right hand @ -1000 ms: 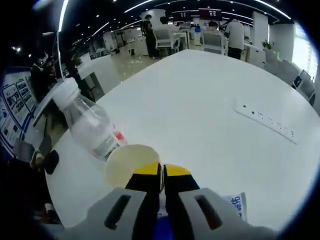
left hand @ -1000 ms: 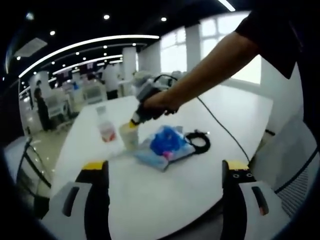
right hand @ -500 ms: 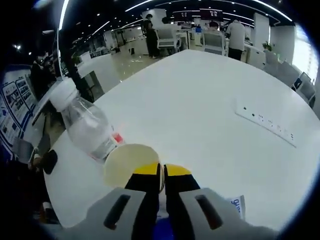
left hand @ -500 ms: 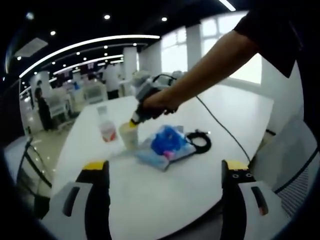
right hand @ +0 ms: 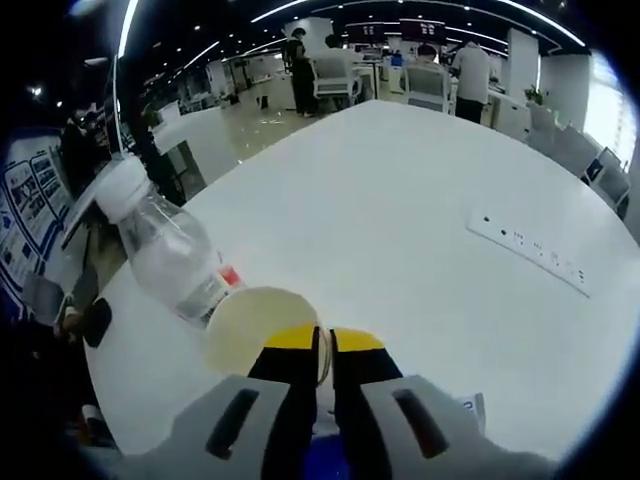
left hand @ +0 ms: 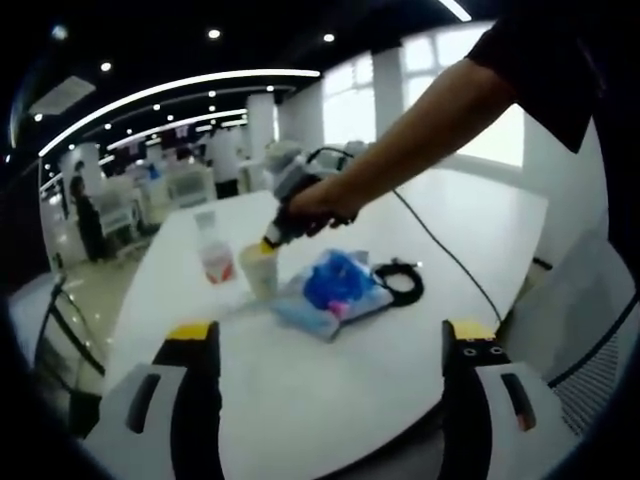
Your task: Arrange the tabletop items into an orderly group along one side of the table until the central work area is clear of visible clutter.
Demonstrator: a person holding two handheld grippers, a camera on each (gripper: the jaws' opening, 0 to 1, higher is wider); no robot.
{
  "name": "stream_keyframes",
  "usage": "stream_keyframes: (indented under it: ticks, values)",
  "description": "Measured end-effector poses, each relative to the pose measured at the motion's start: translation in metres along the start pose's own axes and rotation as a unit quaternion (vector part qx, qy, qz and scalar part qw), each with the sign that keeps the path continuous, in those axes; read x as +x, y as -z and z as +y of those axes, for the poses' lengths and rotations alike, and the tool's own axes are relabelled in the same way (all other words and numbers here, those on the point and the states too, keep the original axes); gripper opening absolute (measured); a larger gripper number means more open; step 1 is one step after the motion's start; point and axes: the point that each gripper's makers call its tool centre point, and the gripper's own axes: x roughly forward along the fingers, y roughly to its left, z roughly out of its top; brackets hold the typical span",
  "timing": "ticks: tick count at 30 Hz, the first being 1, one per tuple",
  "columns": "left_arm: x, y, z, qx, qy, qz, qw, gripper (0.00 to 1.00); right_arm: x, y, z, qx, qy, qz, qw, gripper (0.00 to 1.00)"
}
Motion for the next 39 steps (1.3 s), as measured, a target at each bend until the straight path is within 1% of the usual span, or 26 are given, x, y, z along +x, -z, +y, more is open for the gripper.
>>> stream_keyframes:
  ticks: [2,5,9,13,17,19,23,29,33,35,39]
  values:
    - [0.0,0.0,0.0,0.0,0.0,0.0,1.0,0.88,0.0,-0.001,-0.001,0.001,0.0,-0.004,1.0,0.05]
    - [0.0,0.0,0.0,0.001,0.0,0.0,1.0,0.88,0.0,0.001,0.0,-0.002,-0.003,0.002,1.0,0.06]
    - [0.0,0.0,0.0,0.001,-0.001,-0.001,1.0,0.88,-0.001,-0.001,-0.003,0.0,0.002,-0.004,1.0,0.11]
    - [0.0,0.0,0.001,0.003,-0.002,-0.001,1.0,0.88,-0.003,-0.006,-0.008,0.008,0.0,-0.016,0.9998,0.14]
    - [0.0,-0.001,0.002,0.003,-0.005,-0.004,1.0,0.88,-0.012,-0.013,-0.013,0.013,0.004,-0.036,0.9992,0.21]
    - [0.0,-0.001,0.001,0.004,-0.004,-0.005,1.0,0.88,-0.018,-0.015,-0.014,0.016,0.004,-0.045,0.9989,0.22]
    - [-0.001,-0.002,0.001,0.005,-0.004,-0.007,1.0,0.89,-0.027,-0.014,-0.019,0.016,0.011,-0.051,0.9985,0.25]
    - [-0.001,-0.004,0.0,0.005,-0.001,-0.012,0.9999,0.89,-0.042,-0.011,-0.028,0.024,0.019,-0.062,0.9976,0.29]
    - [-0.002,-0.006,0.001,0.001,-0.002,-0.019,0.9998,0.89,-0.058,-0.003,-0.029,0.024,0.026,-0.069,0.997,0.32]
    - [-0.002,-0.007,0.001,0.002,-0.001,-0.02,0.9998,0.9,-0.065,0.0,-0.033,0.032,0.03,-0.075,0.9962,0.34]
    - [-0.002,-0.008,-0.001,0.001,0.002,-0.023,0.9997,0.91,-0.079,0.008,-0.038,0.026,0.043,-0.081,0.9955,0.35]
